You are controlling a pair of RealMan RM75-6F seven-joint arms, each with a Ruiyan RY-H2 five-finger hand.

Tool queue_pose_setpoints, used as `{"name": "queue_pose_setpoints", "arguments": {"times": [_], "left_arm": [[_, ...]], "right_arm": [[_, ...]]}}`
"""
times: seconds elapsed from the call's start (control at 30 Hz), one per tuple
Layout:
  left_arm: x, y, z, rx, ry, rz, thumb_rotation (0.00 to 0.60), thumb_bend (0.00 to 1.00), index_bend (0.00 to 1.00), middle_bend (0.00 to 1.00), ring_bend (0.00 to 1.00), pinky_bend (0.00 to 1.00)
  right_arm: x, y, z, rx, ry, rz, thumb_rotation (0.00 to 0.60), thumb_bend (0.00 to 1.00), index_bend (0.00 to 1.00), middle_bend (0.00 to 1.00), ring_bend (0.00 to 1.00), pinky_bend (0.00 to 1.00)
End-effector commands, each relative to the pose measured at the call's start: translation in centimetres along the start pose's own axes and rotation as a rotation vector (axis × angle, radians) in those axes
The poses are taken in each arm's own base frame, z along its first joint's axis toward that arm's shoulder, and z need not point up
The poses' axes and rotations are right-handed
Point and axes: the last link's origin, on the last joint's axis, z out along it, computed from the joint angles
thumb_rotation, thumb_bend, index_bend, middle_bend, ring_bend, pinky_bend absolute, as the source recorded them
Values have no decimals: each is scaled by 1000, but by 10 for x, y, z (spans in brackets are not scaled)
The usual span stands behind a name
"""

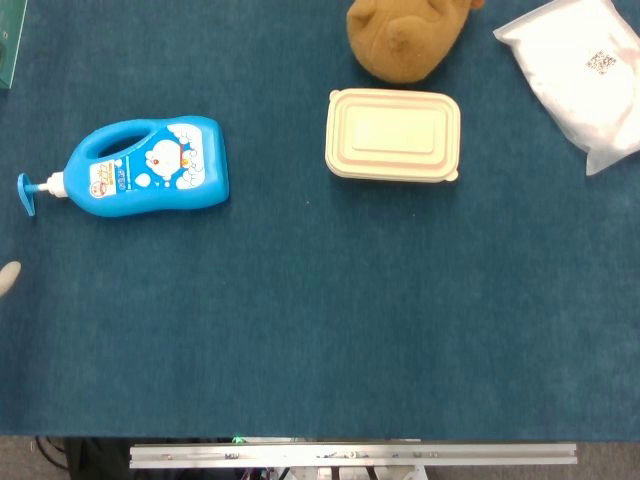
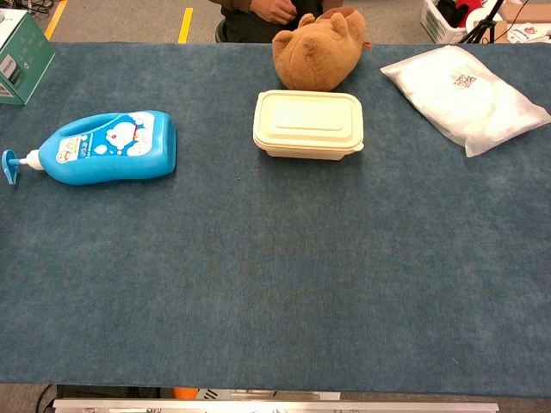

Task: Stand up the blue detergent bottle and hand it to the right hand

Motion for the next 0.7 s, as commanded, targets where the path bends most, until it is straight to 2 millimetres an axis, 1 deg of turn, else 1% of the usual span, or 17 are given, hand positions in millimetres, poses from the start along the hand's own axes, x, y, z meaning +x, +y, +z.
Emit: {"name": "queue_pose_setpoints", "arguments": {"times": [0.03,0.2,0.4,0.53,0.7], "left_arm": [[-1,1,0,-7,-4,7,600,204,101,8,0,140],[-2,1,3,-17,-26,19,600,205,108,8,0,139],[-2,4,13,-43,-52,49,600,205,145,8,0,140],[-5,6,25,-59,-87,78,600,204,164,8,3,140],[-13,5,47,-62,-138,113,600,205,198,27,15,140]], "right_arm": [[0,0,0,6,1,8,600,115,60,209,107,261],[4,-3,2,23,13,8,600,115,60,209,107,261],[16,-10,5,50,59,16,600,115,60,209,107,261],[20,-12,6,56,74,18,600,114,60,209,107,261],[22,-10,4,50,78,21,600,115,59,209,107,261]]}}
